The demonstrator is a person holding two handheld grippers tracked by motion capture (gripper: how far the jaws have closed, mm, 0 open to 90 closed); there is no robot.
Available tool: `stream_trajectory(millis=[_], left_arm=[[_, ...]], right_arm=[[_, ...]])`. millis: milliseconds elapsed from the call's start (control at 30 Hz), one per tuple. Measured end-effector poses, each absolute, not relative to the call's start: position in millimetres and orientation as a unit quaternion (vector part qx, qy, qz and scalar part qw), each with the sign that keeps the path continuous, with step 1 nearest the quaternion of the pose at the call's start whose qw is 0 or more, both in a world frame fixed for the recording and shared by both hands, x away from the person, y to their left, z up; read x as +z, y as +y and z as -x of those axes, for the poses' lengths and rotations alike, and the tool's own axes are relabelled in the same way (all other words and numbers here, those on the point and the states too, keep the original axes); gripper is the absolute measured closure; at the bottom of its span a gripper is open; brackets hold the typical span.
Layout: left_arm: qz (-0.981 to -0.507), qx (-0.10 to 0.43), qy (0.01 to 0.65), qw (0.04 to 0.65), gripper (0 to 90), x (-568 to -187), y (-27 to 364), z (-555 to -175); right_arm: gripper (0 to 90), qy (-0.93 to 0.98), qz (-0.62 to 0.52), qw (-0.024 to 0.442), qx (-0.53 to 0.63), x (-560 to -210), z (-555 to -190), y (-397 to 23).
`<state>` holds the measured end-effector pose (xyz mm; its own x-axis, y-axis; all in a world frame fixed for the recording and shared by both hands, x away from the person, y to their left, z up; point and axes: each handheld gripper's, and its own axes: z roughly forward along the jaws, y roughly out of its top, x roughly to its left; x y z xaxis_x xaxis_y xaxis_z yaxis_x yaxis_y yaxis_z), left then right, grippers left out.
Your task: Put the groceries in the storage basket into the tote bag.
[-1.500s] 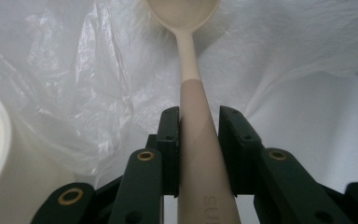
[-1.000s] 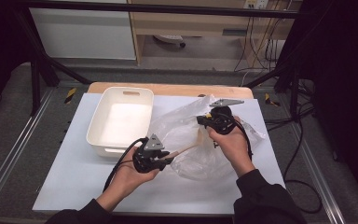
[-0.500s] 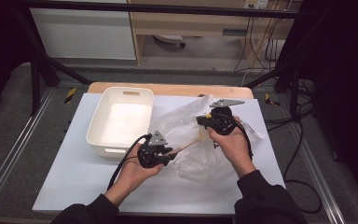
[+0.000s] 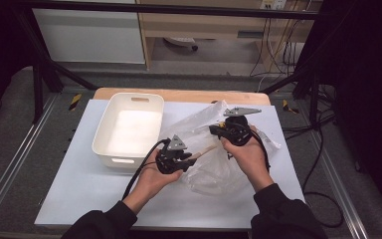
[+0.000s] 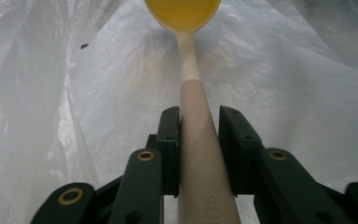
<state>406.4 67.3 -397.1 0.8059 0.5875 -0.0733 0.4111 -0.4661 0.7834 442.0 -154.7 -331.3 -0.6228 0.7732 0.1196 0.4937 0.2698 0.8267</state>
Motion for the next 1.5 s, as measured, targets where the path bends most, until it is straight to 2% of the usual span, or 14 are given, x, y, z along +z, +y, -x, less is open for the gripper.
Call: stream_trajectory(millis=[1500], left_arm=[[-0.834,0.131,0.284,0.456,70.1,-412,21,-436]], right_arm=[[90.0,0.790,-0.397,0.139,0.447,-345,-431,-150]])
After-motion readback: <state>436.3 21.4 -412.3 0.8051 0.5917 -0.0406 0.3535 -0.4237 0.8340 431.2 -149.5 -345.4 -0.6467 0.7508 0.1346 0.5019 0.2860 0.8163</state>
